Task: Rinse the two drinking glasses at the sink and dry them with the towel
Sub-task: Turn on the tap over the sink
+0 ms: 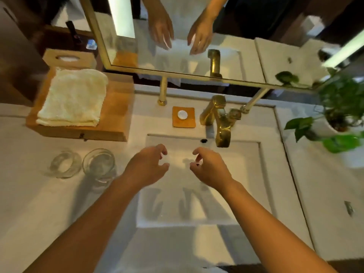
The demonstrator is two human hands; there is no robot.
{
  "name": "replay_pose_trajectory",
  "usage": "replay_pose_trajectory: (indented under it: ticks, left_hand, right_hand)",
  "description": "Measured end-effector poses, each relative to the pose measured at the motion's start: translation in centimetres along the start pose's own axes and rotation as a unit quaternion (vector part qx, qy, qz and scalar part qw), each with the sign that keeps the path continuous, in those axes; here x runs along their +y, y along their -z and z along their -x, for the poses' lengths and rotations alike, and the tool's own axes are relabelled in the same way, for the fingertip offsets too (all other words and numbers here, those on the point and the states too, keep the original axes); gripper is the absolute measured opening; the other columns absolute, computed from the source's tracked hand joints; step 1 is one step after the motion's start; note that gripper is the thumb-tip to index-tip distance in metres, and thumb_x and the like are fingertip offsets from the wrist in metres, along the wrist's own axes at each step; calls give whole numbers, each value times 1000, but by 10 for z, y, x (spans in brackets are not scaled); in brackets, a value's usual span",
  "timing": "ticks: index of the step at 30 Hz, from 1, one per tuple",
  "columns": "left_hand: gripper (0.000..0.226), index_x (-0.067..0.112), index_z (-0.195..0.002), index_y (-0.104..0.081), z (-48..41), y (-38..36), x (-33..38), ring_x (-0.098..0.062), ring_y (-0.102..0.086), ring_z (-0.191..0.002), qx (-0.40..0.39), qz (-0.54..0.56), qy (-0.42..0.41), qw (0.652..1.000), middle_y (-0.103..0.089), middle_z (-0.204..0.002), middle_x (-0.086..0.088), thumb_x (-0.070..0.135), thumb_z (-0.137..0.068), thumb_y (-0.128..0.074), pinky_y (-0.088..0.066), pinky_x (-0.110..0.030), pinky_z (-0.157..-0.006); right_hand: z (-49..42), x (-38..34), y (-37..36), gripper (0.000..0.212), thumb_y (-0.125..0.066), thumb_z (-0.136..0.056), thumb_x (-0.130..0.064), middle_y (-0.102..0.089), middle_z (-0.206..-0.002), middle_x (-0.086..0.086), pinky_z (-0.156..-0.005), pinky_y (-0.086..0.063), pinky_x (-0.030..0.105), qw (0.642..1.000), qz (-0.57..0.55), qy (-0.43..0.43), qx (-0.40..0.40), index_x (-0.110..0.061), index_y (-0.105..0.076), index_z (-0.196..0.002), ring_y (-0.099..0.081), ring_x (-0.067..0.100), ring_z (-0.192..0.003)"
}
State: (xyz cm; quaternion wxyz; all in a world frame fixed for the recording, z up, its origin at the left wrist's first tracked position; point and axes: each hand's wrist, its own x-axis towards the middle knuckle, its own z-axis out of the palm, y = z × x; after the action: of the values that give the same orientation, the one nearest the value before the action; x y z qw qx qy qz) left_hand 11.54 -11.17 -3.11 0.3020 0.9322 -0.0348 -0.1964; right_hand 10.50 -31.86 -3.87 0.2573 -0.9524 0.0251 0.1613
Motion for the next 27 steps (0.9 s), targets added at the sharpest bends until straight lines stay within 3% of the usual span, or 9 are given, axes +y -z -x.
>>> replay_pose_trajectory:
  ticks: [3, 7, 9, 12, 15, 18, 23, 27]
  left_hand:
    - [41, 21, -125, -56, -9, -29, 4, -21, -59, -104, 57, -34, -13, 998, -62, -121, -3, 35, -89, -71, -52, -35, -90]
    - [63, 10, -135, -45, 6, -63, -24, -35, -50, -118, 132, -117, 58, 983, -52, -132, -17, 38, -85, -71, -45, -44, -98]
    - [79, 6, -140, -40, 19, -81, -43, -43, -43, -131, 146, -163, 66, 974, -47, -140, -22, 40, -79, -76, -38, -51, -107]
    - [99, 3, -150, -31, 35, -104, -67, -48, -25, -144, 132, -210, 89, 965, -32, -154, -28, 42, -74, -80, -23, -56, -117]
    - [109, 4, -153, -27, 42, -115, -78, -47, -19, -147, 123, -222, 102, 962, -24, -159, -28, 42, -68, -84, -21, -59, -118]
    - [111, 4, -155, -25, 42, -121, -81, -45, -15, -150, 122, -237, 110, 958, -18, -162, -26, 43, -69, -83, -15, -56, -120]
    - [110, 6, -157, -23, 42, -127, -82, -44, -13, -151, 127, -254, 116, 952, -14, -163, -25, 45, -71, -80, -12, -54, -120]
    - [109, 7, -157, -23, 41, -129, -85, -43, -12, -151, 138, -261, 111, 949, -13, -164, -24, 45, -71, -79, -11, -54, -121]
  right_hand:
    - [-2, 41, 26, 31, -62, -96, -29, -67, -115, 5, -79, -50, 31, 994, 0, -108, 6, -16, -62, -124, -62, 21, -97]
    - [-31, 74, 42, 14, -59, -93, -14, -63, -112, 11, -73, -44, 35, 985, 38, -146, 79, -15, -59, -107, -60, 30, -98]
    - [-51, 83, 45, 38, -62, -93, -12, -52, -133, 13, -87, -47, 38, 977, 30, -156, 142, -13, -52, -129, -54, 31, -115]
    - [-78, 89, 57, 65, -61, -96, -13, -27, -157, 12, -105, -40, 38, 970, 23, -124, 207, -17, -30, -153, -33, 31, -140]
    - [-106, 97, 69, 69, -55, -101, -18, -14, -166, 11, -117, -31, 47, 981, 48, -106, 154, -18, -19, -159, -19, 33, -150]
    - [-125, 103, 75, 61, -50, -104, -16, -13, -166, 14, -121, -27, 48, 988, 47, -93, 111, -14, -23, -158, -22, 35, -151]
    - [-140, 103, 82, 46, -51, -103, -11, -32, -154, 15, -111, -38, 38, 988, 35, -86, 125, -7, -41, -147, -44, 31, -136]
    - [-153, 109, 81, 35, -54, -101, -13, -45, -137, 11, -91, -46, 20, 988, 38, -84, 128, -4, -49, -135, -53, 24, -117]
